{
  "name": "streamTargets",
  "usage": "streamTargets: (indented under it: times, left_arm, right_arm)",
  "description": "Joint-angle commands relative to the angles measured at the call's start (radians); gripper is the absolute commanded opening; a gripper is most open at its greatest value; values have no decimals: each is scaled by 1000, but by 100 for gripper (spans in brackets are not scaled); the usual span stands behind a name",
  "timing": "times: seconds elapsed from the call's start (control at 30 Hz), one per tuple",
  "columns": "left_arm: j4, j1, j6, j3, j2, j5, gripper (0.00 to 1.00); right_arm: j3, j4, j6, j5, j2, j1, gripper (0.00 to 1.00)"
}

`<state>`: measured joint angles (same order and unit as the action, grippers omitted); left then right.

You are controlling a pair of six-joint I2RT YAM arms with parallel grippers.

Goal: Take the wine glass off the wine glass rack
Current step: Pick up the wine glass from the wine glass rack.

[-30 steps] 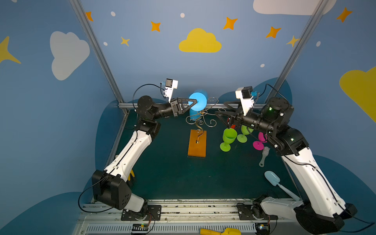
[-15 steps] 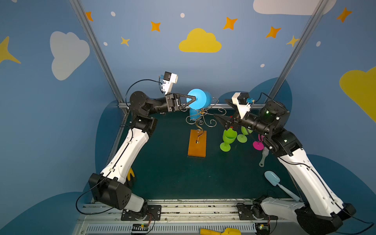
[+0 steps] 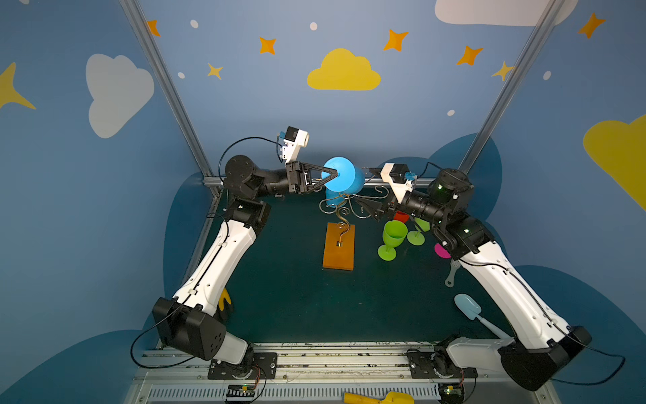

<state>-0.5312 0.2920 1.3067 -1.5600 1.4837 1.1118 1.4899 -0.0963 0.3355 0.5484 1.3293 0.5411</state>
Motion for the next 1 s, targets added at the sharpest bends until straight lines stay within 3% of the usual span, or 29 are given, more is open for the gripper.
streamTargets:
  times: [0.0,0.43,0.97]
  left_arm:
    - [-14,5,-3,-32,-22,16,3]
    - [-31,16,18,-44,-22,20,3]
    - [-98,16,83,-63,-19,20,3]
  right_arm:
    - [52,35,9,25,24,13,88]
    - [125,26,8,10,140,36,88]
    - [130,1,30,-42,174,56,88]
